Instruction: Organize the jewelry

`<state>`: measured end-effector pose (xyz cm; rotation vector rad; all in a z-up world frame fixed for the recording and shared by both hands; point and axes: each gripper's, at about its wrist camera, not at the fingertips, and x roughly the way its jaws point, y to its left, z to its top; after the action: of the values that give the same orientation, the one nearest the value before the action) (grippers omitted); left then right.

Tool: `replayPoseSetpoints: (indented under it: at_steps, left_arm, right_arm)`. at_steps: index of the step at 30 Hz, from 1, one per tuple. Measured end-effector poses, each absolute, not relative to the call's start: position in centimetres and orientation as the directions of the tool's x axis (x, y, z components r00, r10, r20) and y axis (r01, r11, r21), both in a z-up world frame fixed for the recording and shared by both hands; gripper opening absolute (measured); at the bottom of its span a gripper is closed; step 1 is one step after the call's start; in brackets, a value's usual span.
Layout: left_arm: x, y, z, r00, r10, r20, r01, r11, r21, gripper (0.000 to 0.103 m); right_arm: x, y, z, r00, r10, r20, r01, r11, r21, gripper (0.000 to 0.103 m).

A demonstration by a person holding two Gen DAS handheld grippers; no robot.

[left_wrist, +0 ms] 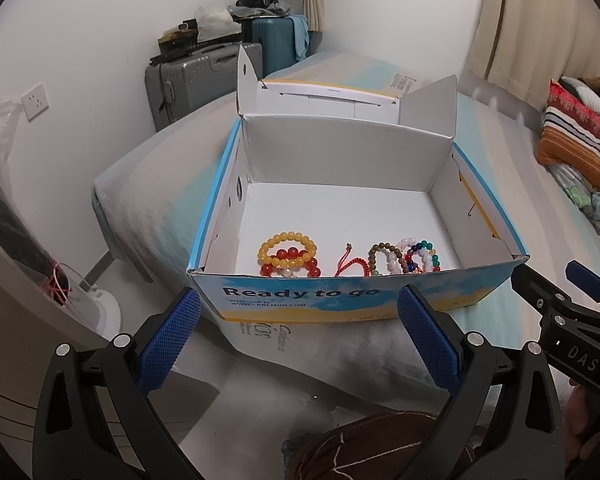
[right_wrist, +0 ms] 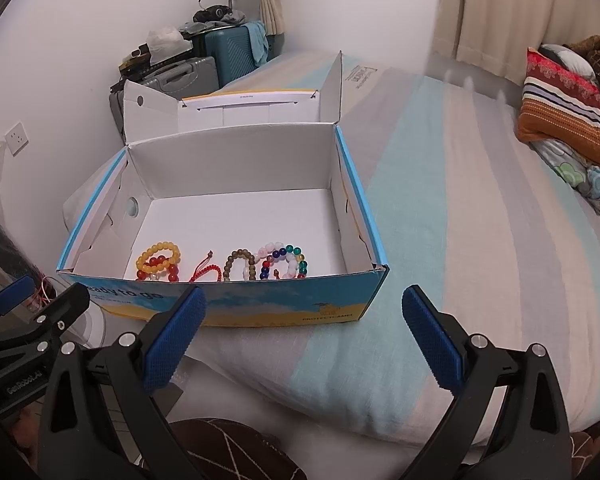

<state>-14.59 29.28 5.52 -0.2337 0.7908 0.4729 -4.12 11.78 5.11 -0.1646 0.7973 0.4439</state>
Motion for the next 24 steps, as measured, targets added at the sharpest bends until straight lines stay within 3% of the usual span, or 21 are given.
replayPoseSetpoints:
  at_steps: [12,24]
  left_arm:
    - [-14.05,29.42,5.16,0.592,0.313,-0.742,-0.507,0.861,-0.041,0.097]
    - [-13.59,28.76,5.34,0.583,0.369,-0.724,-0.516,0.856,0.021,0.097]
  right_arm:
    - [-4.06,11.77,5.10,0.611,0.324,-0.722,-0.444,0.896,0.027,0.095]
    - [-3.94,11.90,4.99,0.604,0.327,-0.727,-0.445,0.895,0.033,0.094]
